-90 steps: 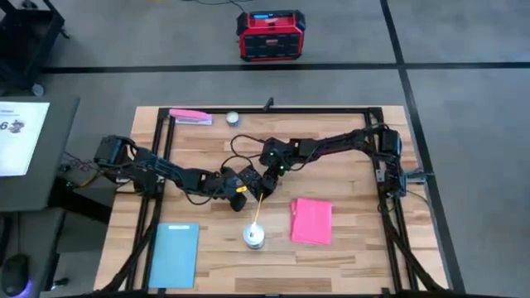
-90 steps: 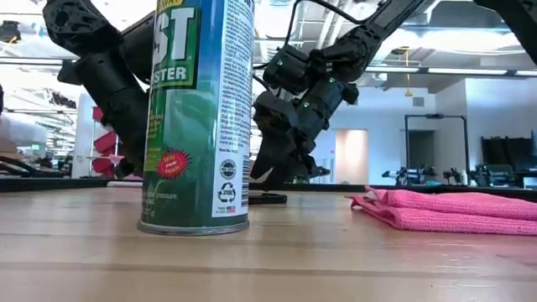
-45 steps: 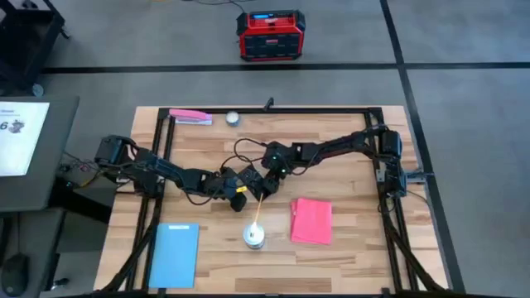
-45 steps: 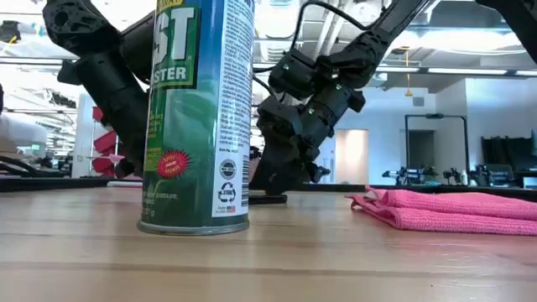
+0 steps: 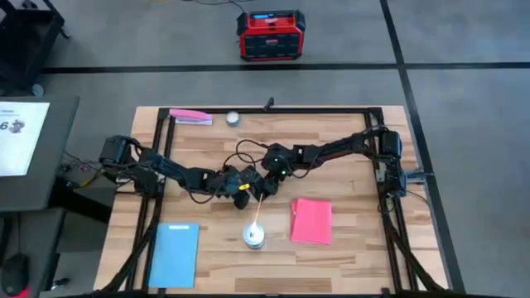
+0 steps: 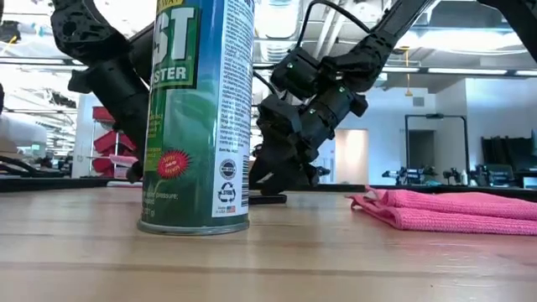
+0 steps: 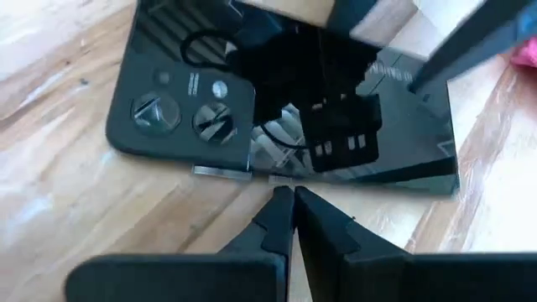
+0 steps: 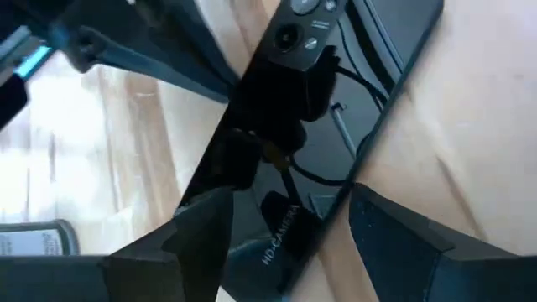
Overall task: Apply microfiber cloth
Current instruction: Spray the back of the black cellphone using the spray bottle
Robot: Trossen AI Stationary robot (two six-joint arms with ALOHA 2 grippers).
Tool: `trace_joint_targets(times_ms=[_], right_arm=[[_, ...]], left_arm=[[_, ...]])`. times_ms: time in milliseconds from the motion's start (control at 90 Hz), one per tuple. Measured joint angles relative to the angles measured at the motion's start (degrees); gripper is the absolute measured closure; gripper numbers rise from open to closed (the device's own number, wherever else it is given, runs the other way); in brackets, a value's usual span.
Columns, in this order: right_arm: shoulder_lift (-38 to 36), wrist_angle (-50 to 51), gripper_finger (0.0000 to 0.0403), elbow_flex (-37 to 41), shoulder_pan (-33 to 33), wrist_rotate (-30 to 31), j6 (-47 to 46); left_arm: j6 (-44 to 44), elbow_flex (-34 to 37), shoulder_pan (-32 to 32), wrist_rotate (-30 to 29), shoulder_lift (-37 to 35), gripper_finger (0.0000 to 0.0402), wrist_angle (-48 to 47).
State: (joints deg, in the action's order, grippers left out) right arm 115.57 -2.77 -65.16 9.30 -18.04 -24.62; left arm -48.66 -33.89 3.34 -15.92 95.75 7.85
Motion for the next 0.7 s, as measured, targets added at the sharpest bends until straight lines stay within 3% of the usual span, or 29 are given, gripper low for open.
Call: trace_joint_targets(times_ms=[300,700], right_arm=[[0.00,-0.30,0.0189,0.08,-0.23,0.25,-0.63],[0.00,-0.52,0.0189,0.10,-0.86,-0.29,-0.59]], left_arm=[[0.15,0.04,-0.11,-1.03,3.99,0.0402,5.97],[2.36,0.02,-2.17,0.48,3.99,0.0402,4.86]])
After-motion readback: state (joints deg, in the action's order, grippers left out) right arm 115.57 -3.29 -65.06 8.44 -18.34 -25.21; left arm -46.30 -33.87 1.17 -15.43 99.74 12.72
